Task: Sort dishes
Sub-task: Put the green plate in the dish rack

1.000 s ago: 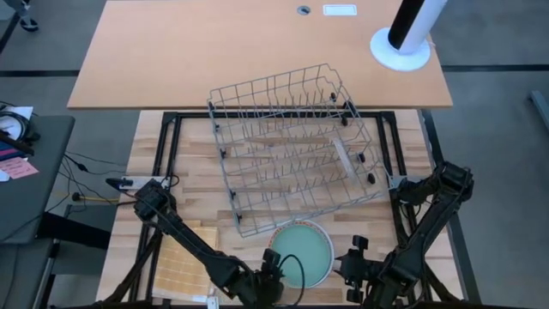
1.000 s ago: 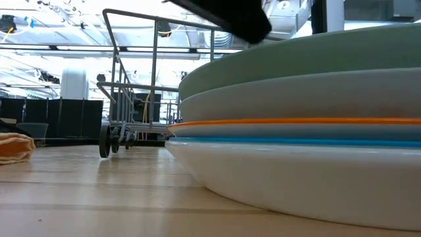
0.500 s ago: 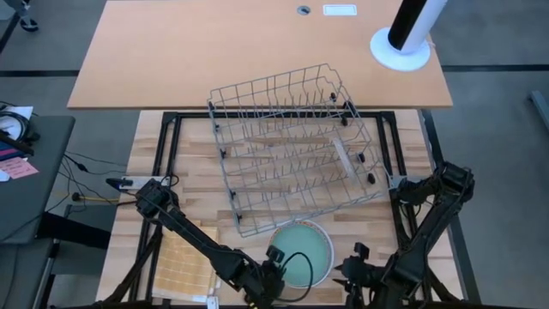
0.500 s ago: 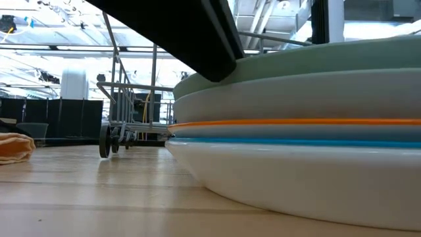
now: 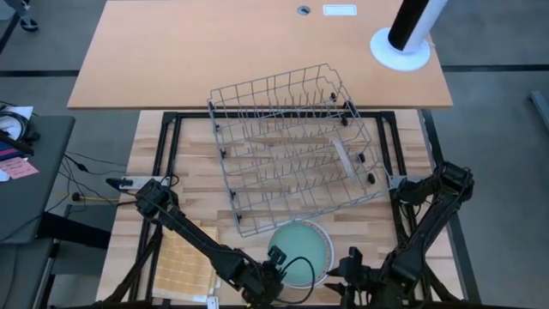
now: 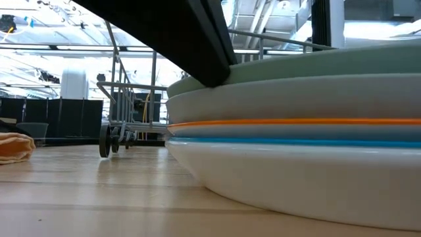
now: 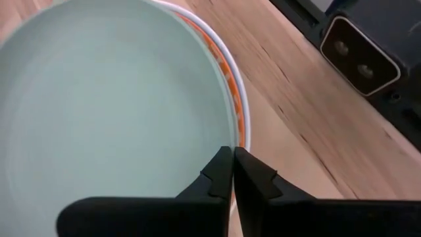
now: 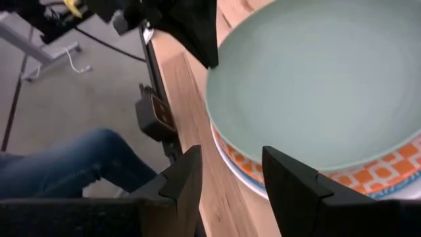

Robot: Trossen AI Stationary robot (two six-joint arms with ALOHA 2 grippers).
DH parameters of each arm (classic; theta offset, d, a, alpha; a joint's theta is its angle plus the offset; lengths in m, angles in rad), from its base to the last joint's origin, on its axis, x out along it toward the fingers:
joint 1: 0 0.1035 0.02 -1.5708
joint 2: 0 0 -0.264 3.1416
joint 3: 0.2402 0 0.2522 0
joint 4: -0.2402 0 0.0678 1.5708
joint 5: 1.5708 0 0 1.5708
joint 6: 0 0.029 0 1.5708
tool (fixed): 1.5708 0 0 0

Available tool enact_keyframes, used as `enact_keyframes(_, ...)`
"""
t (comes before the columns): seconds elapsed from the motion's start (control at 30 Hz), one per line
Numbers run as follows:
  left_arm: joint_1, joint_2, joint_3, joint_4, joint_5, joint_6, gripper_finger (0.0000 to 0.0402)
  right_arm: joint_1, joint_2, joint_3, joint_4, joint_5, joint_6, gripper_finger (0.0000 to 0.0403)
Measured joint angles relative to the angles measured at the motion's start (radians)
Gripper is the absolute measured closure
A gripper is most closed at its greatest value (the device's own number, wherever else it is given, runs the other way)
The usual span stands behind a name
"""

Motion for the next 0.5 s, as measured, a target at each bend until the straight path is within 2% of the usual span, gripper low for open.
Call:
enact_keyframes(0.27,-0.014,0.0,0.013,-0.016,-0.026,0.062,0.0401,-0.004,0.0,0.0,0.027,0.019,0.0,0.0241)
enact_keyframes(0.5,-0.018,0.002,0.077,-0.072,-0.018,0.106,0.0401,-0.021,0.0,0.0,0.064,0.019,-0.006,0.0241)
